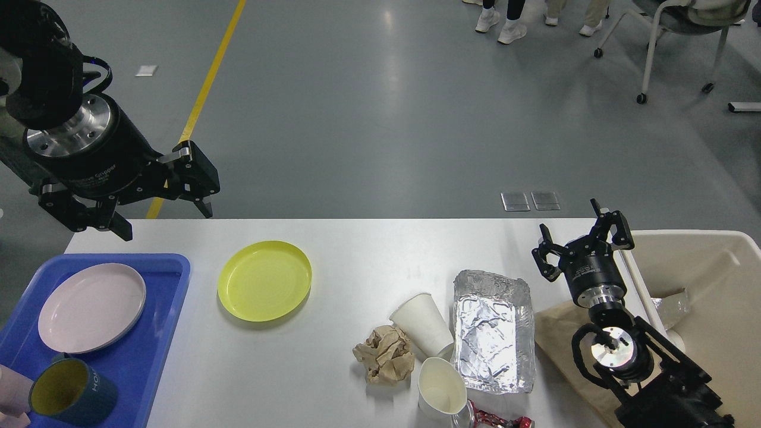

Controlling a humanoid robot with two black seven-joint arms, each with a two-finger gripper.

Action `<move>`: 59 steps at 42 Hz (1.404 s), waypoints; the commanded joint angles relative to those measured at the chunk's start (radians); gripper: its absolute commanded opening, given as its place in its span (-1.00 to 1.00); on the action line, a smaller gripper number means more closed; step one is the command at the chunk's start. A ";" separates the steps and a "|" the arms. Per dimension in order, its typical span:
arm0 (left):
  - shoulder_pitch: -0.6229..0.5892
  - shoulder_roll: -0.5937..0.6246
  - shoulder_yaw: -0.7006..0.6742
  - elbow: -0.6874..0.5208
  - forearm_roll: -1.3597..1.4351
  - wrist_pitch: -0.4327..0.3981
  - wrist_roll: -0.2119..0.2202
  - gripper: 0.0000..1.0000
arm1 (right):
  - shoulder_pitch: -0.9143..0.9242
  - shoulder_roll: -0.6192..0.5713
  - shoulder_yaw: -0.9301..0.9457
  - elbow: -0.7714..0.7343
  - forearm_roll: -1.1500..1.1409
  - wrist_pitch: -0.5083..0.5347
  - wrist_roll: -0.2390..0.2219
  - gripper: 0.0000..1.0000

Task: Tidy desktop
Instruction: 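Lower the left gripper to the yellow plate edge and grip it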

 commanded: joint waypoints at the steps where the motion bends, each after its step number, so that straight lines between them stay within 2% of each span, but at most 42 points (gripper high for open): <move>1: 0.097 0.001 -0.007 0.010 -0.001 0.058 -0.009 0.92 | 0.000 0.000 0.000 0.000 0.001 0.000 0.000 1.00; 5: 0.160 0.003 -0.051 0.019 0.000 0.141 -0.031 0.92 | 0.000 0.000 0.001 0.000 -0.001 0.000 0.000 1.00; 11: 0.256 0.049 -0.073 0.034 -0.011 0.262 -0.032 0.89 | 0.000 0.000 0.000 0.000 0.001 0.000 0.000 1.00; 22: 0.621 0.082 -0.191 0.218 -0.144 0.431 -0.021 0.85 | 0.000 0.000 0.000 0.000 -0.001 0.000 0.000 1.00; 28: 0.799 0.092 -0.286 0.303 -0.208 0.586 -0.020 0.85 | 0.000 0.001 0.002 0.000 0.001 0.000 0.000 1.00; 29: 0.851 0.090 -0.315 0.330 -0.230 0.641 -0.020 0.85 | 0.000 0.000 0.000 0.000 0.001 0.000 0.000 1.00; 34: 0.994 0.090 -0.410 0.410 -0.251 0.779 -0.020 0.86 | 0.000 0.000 0.002 0.000 -0.001 0.000 0.000 1.00; 40: 1.114 0.090 -0.490 0.473 -0.250 0.829 -0.023 0.86 | 0.000 0.000 0.001 0.000 0.001 0.000 0.000 1.00; 47: 1.195 0.096 -0.553 0.592 -0.233 0.818 -0.018 0.89 | 0.000 0.000 0.000 0.000 0.001 0.000 0.000 1.00; 59: 1.258 0.099 -0.598 0.660 -0.232 0.818 -0.018 0.83 | 0.000 0.001 0.000 0.000 -0.001 0.000 0.000 1.00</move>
